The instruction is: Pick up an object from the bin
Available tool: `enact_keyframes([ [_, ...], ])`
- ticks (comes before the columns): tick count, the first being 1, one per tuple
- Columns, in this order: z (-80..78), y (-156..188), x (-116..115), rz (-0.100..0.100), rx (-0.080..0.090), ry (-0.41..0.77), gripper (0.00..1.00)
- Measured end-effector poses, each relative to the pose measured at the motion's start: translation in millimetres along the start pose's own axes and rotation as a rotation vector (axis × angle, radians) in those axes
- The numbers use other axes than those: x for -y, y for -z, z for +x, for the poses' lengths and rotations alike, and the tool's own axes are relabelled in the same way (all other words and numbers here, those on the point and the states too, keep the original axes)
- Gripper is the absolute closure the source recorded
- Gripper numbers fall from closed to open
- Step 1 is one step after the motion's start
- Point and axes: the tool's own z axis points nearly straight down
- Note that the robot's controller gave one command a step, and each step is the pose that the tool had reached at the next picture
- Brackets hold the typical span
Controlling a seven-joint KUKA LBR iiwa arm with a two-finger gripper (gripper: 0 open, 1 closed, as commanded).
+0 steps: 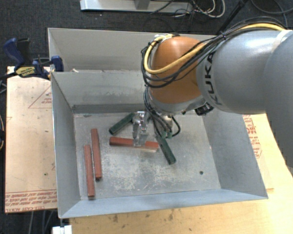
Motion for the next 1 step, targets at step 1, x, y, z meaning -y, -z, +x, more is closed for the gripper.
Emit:
enact_keyframes([
  [1,15.7,66.7,10.4,0.0,0.001,-0.091,1.0],
])
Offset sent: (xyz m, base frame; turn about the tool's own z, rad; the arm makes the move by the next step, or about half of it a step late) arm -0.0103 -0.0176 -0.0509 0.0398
